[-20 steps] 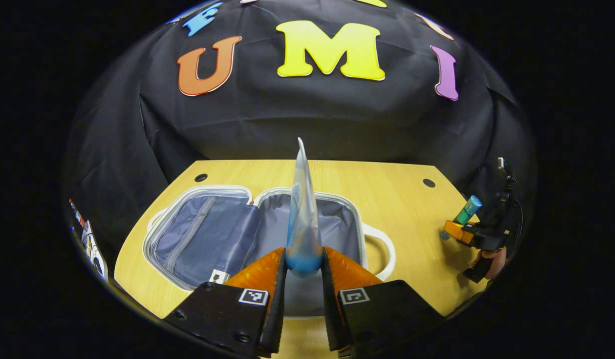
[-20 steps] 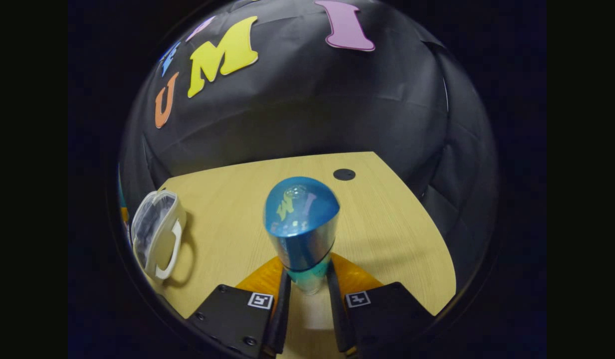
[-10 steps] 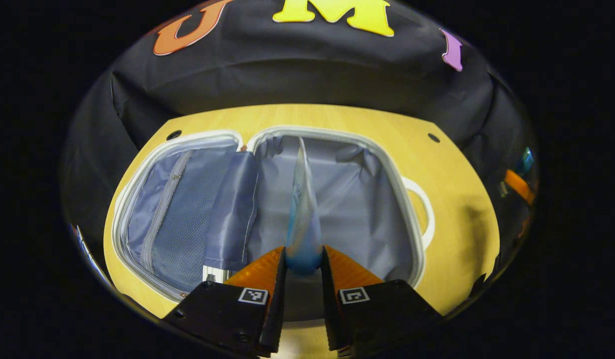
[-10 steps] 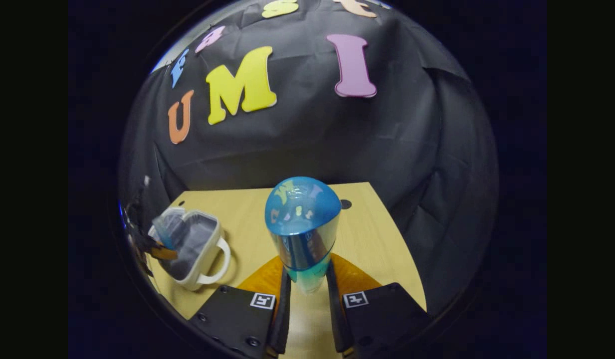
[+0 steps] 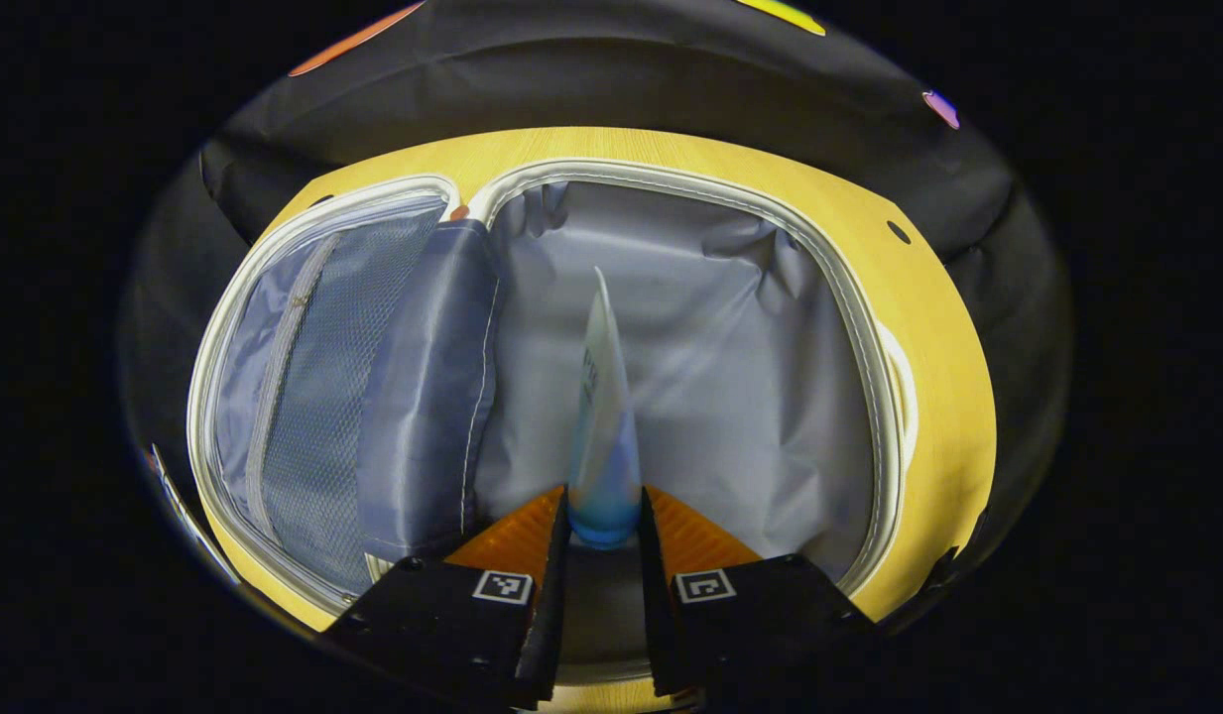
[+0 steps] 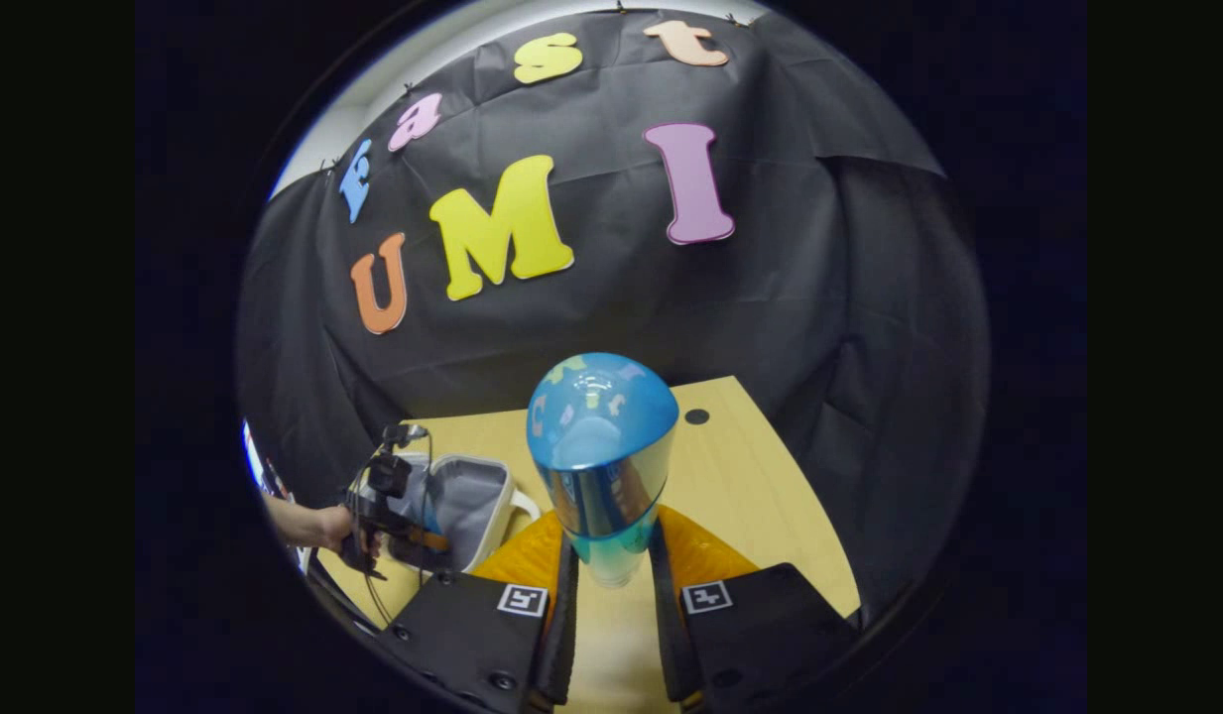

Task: First open the suitcase, pack the skin care products into it, and then close the suitcase.

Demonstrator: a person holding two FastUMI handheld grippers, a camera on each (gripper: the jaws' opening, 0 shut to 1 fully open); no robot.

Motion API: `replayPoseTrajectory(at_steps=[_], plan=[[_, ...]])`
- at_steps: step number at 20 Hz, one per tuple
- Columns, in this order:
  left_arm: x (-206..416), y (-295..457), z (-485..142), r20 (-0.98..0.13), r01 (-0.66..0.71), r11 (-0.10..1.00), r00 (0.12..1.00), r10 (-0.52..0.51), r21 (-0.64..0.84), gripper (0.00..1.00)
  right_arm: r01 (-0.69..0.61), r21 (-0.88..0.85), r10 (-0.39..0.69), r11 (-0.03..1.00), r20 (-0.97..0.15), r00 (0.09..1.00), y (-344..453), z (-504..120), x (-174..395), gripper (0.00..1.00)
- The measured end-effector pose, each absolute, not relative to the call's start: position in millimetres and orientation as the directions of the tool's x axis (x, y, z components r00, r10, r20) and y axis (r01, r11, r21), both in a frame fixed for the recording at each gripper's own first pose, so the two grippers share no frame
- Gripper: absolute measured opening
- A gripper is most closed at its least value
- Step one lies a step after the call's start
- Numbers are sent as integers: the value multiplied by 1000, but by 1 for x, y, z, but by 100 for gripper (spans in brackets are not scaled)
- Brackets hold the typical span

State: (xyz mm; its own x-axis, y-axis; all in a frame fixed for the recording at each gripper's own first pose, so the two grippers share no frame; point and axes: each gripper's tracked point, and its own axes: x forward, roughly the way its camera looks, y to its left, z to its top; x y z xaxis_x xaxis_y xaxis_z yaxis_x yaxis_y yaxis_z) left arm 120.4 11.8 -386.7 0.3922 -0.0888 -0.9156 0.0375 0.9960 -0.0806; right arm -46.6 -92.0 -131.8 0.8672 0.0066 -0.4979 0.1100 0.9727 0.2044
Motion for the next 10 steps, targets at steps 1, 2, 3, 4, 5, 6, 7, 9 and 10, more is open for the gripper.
replayPoseTrajectory(at_steps=[1,2,3,4,5,6,7,9,10], plan=[[123,12,-388,-915,42,997,394,-82,-71,39,104,205,13,973,-499,866,-85,-131,-50,32],[124,12,-389,-917,47,997,391,-75,-62,39,101,204,16,974,-503,864,-81,-132,-52,32],[125,12,-389,-919,55,997,389,-69,-51,40,94,202,22,975,-505,863,-75,-131,-54,33],[125,12,-388,-921,61,997,384,-64,-44,40,87,201,27,976,-506,862,-69,-132,-55,33],[126,12,-388,-923,66,997,380,-61,-39,48,77,198,35,977,-509,860,-64,-131,-56,33],[125,11,-387,-926,74,997,372,-61,-35,48,67,196,44,978,-512,858,-58,-131,-56,29],[126,11,-389,-931,83,996,359,-61,-33,48,54,194,55,980,-514,856,-53,-131,-56,29],[122,12,-393,-944,79,996,325,-62,-38,43,32,189,72,981,-517,853,-43,-130,-56,29],[121,11,-390,-944,74,996,322,-68,-47,43,23,188,79,982,-518,852,-38,-129,-55,29]])
